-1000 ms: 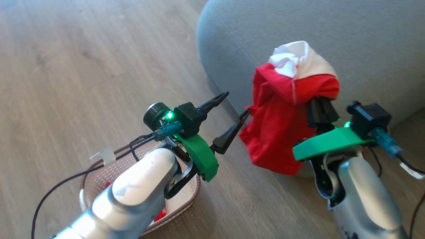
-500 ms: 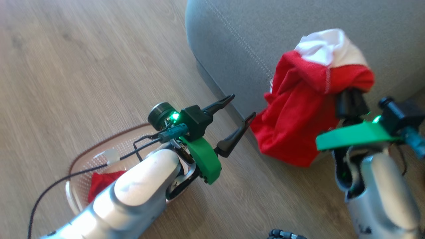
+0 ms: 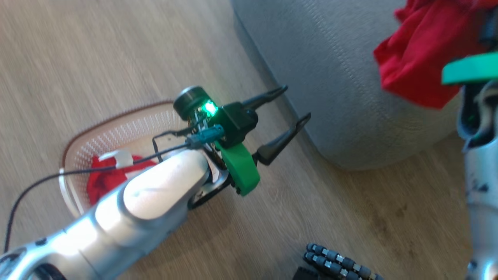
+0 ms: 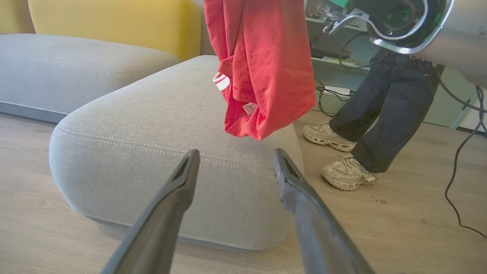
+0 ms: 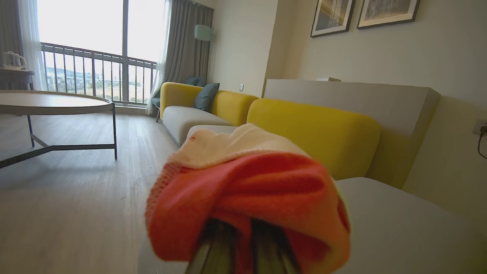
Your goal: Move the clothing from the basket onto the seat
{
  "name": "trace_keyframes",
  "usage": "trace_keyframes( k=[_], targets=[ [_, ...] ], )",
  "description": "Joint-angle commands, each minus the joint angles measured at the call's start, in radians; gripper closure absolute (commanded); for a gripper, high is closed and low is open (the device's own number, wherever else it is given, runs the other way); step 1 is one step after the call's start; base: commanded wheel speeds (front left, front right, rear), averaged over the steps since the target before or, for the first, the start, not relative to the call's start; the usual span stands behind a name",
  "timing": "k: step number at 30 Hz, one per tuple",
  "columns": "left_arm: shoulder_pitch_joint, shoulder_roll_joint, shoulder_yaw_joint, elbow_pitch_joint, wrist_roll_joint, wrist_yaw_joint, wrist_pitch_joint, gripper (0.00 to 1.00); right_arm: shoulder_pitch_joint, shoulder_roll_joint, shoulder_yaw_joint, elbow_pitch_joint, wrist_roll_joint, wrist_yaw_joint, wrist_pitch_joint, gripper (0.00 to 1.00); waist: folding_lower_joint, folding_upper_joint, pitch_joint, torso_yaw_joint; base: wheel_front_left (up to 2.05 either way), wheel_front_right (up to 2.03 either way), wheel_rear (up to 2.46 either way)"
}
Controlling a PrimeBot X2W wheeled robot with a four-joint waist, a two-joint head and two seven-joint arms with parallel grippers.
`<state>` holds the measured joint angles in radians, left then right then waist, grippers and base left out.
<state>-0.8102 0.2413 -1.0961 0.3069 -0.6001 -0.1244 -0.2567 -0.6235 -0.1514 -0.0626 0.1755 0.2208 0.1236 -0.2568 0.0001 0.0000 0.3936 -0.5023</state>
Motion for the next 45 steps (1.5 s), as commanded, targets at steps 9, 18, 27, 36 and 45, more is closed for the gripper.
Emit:
trace_keyframes(
  k=[9,18,27,36,45],
  targets=[
    [-0.134,0.042,-0.026,-0.076,0.002,-0.006,-0.005,0.00,-0.235,-0.116,-0.128,0.079,-0.084,0.007,-0.005,1.00,-0.0001,0.0000,0.181,0.086,0.00,0.00,0.00],
    [-0.164,0.066,-0.052,-0.080,-0.002,-0.006,-0.005,0.00,-0.438,-0.241,-0.301,0.280,-0.199,0.007,-0.005,1.00,-0.0001,0.0000,0.289,0.149,0.00,0.00,0.00],
    [-0.170,0.078,-0.056,-0.090,0.006,-0.006,-0.005,0.00,-0.592,-0.364,-0.451,0.454,-0.322,0.007,0.006,1.00,-0.0001,0.0000,0.373,0.222,0.00,0.00,0.00],
    [-0.154,0.071,-0.035,-0.096,0.020,-0.006,-0.005,0.00,-0.616,-0.334,-0.536,0.629,-0.345,0.007,0.030,1.00,-0.0001,0.0000,0.409,0.273,0.00,0.00,0.00],
    [-0.126,0.052,-0.001,-0.095,0.029,-0.006,-0.005,0.00,-0.469,-0.298,-0.637,0.792,-0.360,0.007,0.003,0.89,-0.0001,0.0000,0.368,0.299,0.00,0.00,0.00]
  ],
)
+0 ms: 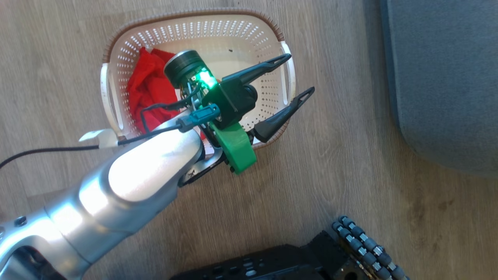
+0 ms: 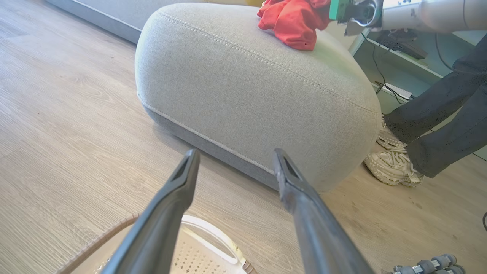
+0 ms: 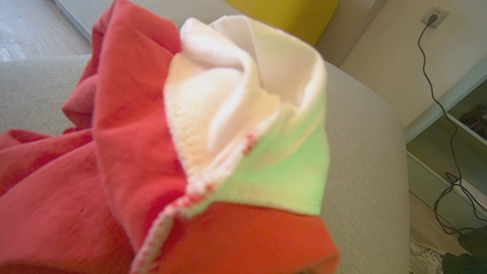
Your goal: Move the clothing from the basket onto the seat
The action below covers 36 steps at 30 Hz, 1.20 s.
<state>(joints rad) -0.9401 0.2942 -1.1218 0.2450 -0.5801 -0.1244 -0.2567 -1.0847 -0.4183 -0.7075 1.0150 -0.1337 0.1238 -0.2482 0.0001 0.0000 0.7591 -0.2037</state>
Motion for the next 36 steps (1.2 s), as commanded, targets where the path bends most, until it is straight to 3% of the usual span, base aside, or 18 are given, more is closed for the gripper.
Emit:
trace_keyframes(
  k=[1,2,3,10,19,36],
  targets=[
    [0.008,-0.003,0.026,-0.032,0.009,-0.006,-0.005,0.00,0.006,-0.030,0.002,-0.035,-0.003,0.007,-0.008,0.61,-0.0001,0.0000,-0.003,-0.001,0.00,0.00,0.00],
    [0.012,-0.004,0.029,-0.030,0.008,-0.006,-0.005,0.00,0.019,-0.030,-0.001,-0.024,-0.001,0.007,-0.010,0.18,-0.0001,0.0000,-0.009,-0.002,0.00,0.00,0.00],
    [0.021,-0.008,0.036,-0.027,0.008,-0.006,-0.005,0.00,0.043,-0.028,0.000,-0.006,0.008,0.007,-0.012,0.00,-0.0001,0.0000,-0.024,-0.006,0.00,0.00,0.00],
    [0.053,-0.019,0.048,-0.019,0.003,-0.006,-0.005,0.00,0.151,-0.013,0.074,-0.074,0.094,0.007,-0.013,0.00,-0.0001,0.0000,-0.074,-0.018,0.00,0.00,0.00],
    [0.090,-0.030,0.080,0.002,0.001,-0.006,-0.005,0.00,0.281,0.020,0.250,-0.204,0.230,0.007,-0.013,0.00,-0.0001,0.0000,-0.139,-0.011,0.00,0.00,0.00],
    [0.223,-0.076,0.243,0.038,0.031,-0.006,-0.005,0.00,0.420,0.136,0.530,-0.447,0.271,0.007,-0.013,0.00,-0.0001,0.0000,-0.288,0.102,0.00,0.00,0.00]
  ],
)
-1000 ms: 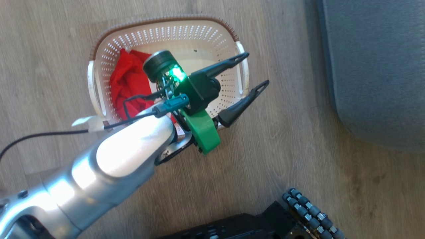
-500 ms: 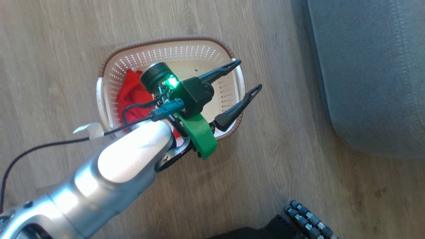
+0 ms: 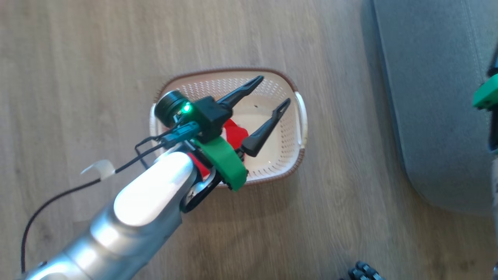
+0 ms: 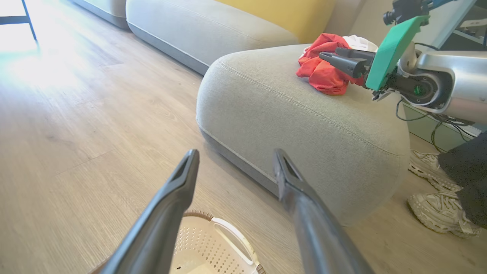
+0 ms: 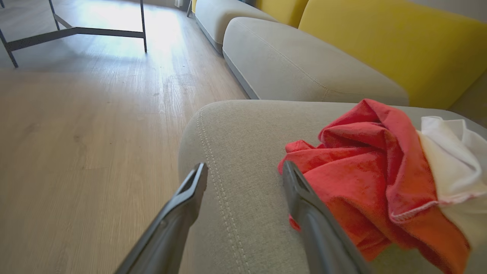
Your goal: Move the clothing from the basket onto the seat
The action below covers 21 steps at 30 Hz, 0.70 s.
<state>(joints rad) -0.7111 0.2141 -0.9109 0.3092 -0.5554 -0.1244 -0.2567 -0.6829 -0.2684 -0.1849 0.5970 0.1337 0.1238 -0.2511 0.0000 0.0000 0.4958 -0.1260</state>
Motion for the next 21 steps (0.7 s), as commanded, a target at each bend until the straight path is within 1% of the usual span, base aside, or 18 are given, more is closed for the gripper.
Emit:
trace_keyframes(
  k=[1,7,12,17,21],
  targets=[
    [0.007,0.002,0.049,-0.024,0.011,-0.006,-0.005,0.00,0.025,-0.012,0.024,-0.040,0.010,0.007,-0.011,0.00,0.0000,0.0000,-0.037,0.034,0.00,0.00,0.00],
    [0.098,-0.008,0.153,0.003,0.034,-0.006,-0.005,0.00,0.061,0.008,0.124,-0.099,0.064,0.007,-0.011,0.00,0.0000,0.0000,-0.111,0.080,0.00,0.00,0.00],
    [0.178,-0.017,0.262,0.024,0.063,-0.006,-0.005,0.00,0.088,0.017,0.197,-0.131,0.099,0.007,-0.011,0.00,0.0000,0.0000,-0.172,0.111,0.00,0.00,0.00],
    [0.250,-0.027,0.358,0.038,0.090,-0.006,-0.005,0.00,0.125,0.024,0.250,-0.150,0.127,0.007,-0.011,0.00,0.0000,0.0000,-0.230,0.130,0.00,0.00,0.00],
    [0.302,-0.040,0.456,0.046,0.122,-0.006,-0.005,0.00,0.166,0.037,0.280,-0.166,0.139,0.007,-0.011,0.00,0.0000,0.0000,-0.273,0.140,0.00,0.00,0.00]
  ],
)
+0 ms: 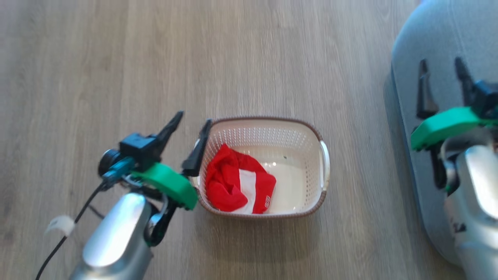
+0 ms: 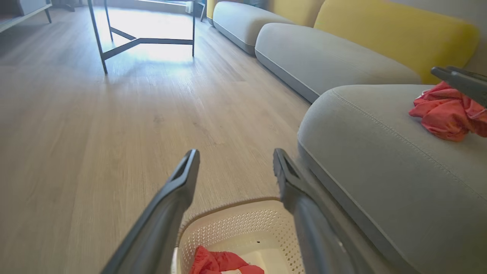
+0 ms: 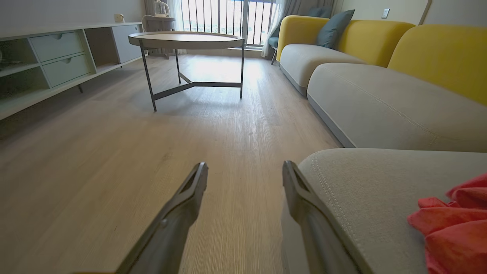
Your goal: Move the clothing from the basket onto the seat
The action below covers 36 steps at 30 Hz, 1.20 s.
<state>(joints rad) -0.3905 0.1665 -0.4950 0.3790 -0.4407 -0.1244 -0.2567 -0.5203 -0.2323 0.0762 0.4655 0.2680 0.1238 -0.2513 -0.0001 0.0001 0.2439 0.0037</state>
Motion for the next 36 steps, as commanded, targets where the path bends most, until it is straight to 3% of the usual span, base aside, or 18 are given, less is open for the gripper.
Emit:
trace_keyframes(
  k=[1,13,27,36],
  targets=[
    [-0.004,0.004,0.066,-0.022,0.018,-0.006,-0.005,0.00,0.015,0.004,0.025,-0.039,0.009,0.007,-0.010,0.00,0.0001,-0.0001,-0.031,0.012,0.00,0.00,0.00],
    [0.129,-0.049,0.355,-0.059,0.135,-0.006,-0.005,0.00,0.112,0.040,0.078,-0.091,0.028,0.007,-0.010,0.00,0.0001,-0.0001,-0.109,0.003,0.00,0.00,0.00],
    [0.250,-0.090,0.487,-0.117,0.200,-0.006,-0.005,0.00,0.259,0.101,0.038,-0.151,0.034,0.007,-0.010,0.00,0.0001,-0.0001,-0.183,-0.023,0.00,0.00,0.00],
    [0.316,-0.102,0.497,-0.158,0.230,-0.006,-0.005,0.00,0.326,0.133,-0.022,-0.190,0.027,0.007,-0.010,0.00,0.0001,-0.0001,-0.208,-0.037,0.00,0.00,0.00]
  ],
)
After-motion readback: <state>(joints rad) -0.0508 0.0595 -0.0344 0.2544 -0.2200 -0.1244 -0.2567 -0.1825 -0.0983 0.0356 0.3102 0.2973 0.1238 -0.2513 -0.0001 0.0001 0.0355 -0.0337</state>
